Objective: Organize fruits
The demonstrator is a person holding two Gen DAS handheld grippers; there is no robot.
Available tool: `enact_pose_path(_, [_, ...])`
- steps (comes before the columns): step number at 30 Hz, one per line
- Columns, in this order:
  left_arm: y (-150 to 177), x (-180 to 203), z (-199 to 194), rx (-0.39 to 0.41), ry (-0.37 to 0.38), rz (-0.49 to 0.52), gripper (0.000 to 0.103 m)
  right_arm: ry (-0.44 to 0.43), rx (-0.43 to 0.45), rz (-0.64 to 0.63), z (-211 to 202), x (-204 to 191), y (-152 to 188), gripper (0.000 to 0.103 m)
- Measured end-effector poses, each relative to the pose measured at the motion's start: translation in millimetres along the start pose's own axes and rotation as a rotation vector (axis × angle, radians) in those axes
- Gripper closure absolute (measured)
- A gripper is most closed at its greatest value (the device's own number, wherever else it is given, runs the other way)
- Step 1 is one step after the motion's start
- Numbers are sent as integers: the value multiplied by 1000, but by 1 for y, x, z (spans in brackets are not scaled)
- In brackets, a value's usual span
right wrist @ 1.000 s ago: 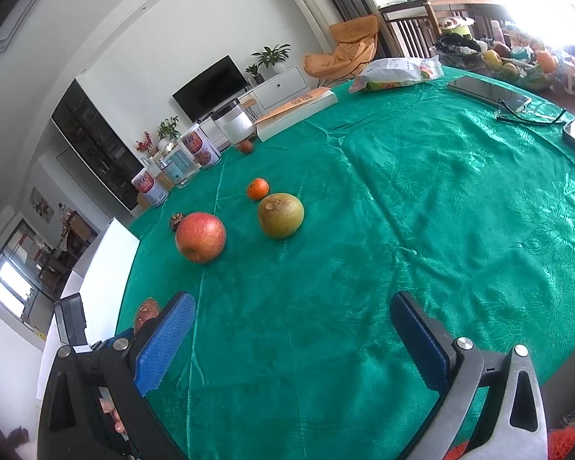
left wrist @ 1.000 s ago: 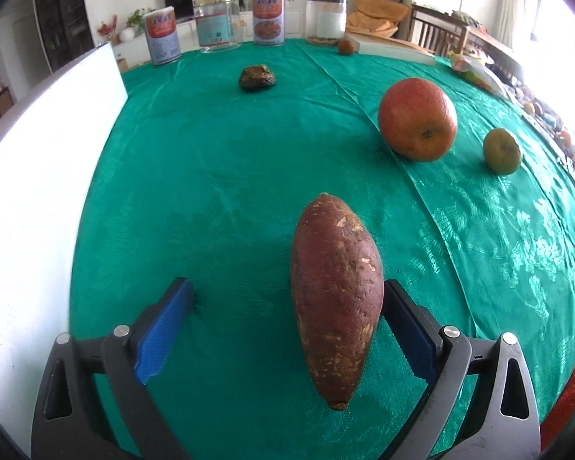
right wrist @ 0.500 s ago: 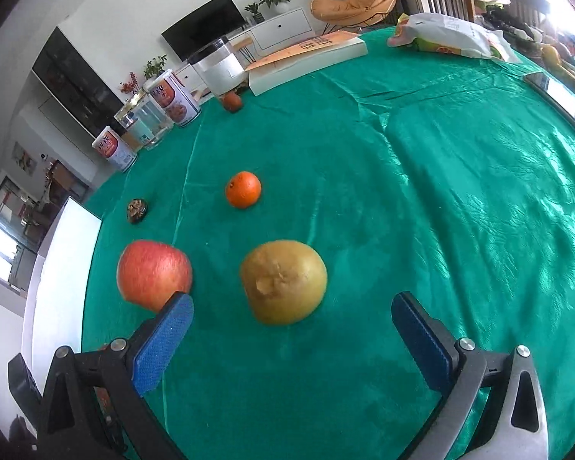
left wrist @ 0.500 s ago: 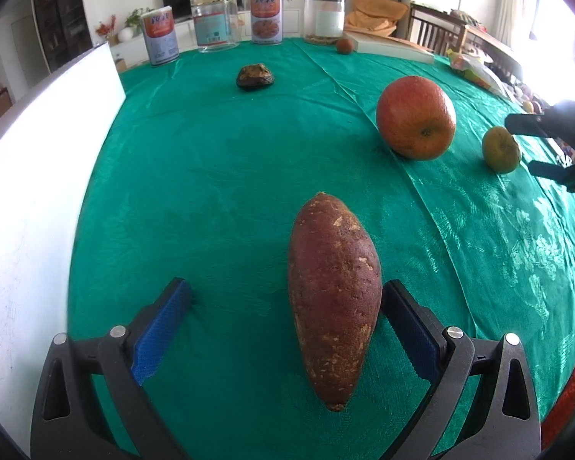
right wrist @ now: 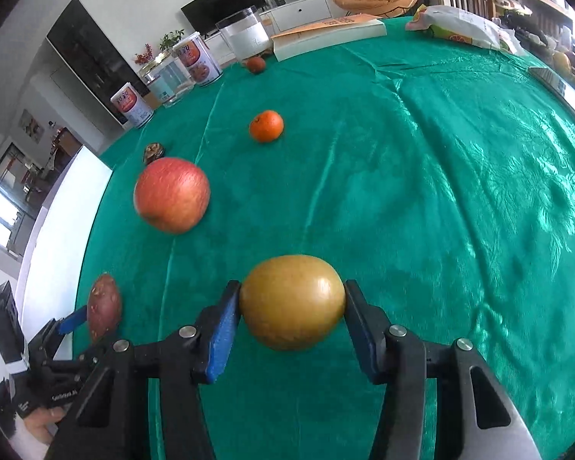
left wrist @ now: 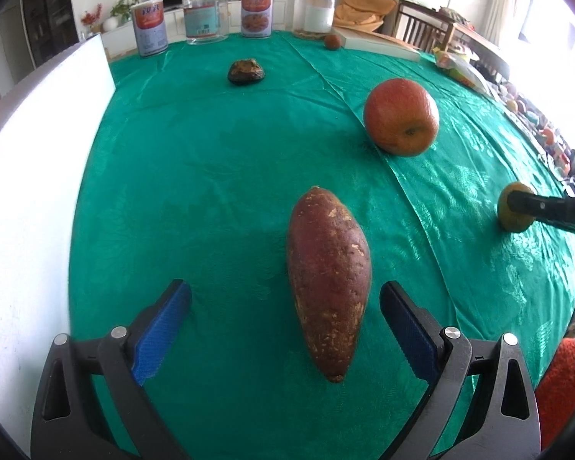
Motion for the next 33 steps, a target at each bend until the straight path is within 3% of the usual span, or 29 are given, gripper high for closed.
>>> enact_pose_path(4, [-2,3,0,0,-2,1,7,27,5,-34,-1,-9,7,50])
enact_pose_path(5, [-2,4,-1,5,-6,5,15,37,7,-41,-1,-11,7,50])
enact_pose_path(7, [-3,8,-2,-2,34,24,64,28,9,-36,0,-14,7,50])
enact_pose_path(10, [-3,9,-5,2,10,20,64,7,16,-34,-1,-19,11,50])
enact_pose_path(15, [7,0,-34,-12,139,-73,64,-114,-30,-6,-5,-40,34,50])
enact_pose_path(20, [27,-6,-99,-24,297,-98,64,-320,-118,-9,-6,-93,61,50])
enact_pose_path(23, [27,-34,-155,39,316,-135,64,-408,-129,-72,-16,-143,59,50])
enact_pose_path(26, [19,-81,-205,160,224,-196,64,-503,-123,-169,-28,-206,51,50])
enact_pose_path(29, [15,-137,-222,231,69,-284,64,-572,-137,-297,-32,-279,51,50])
enact_pose_path(33, [32,-208,-198,182,-138,-407,64,-553,-177,-507,-11,-371,81,50])
Point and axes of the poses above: each gripper's, at about its wrist camera, not at the fingertips, and z roughly the way its jaws point, x to its right, y to its underside, the point moved 1 cm from there along z, roughly the way its jaws point, and after that the axes turned 2 degrees about x, right-handed, at the moved point
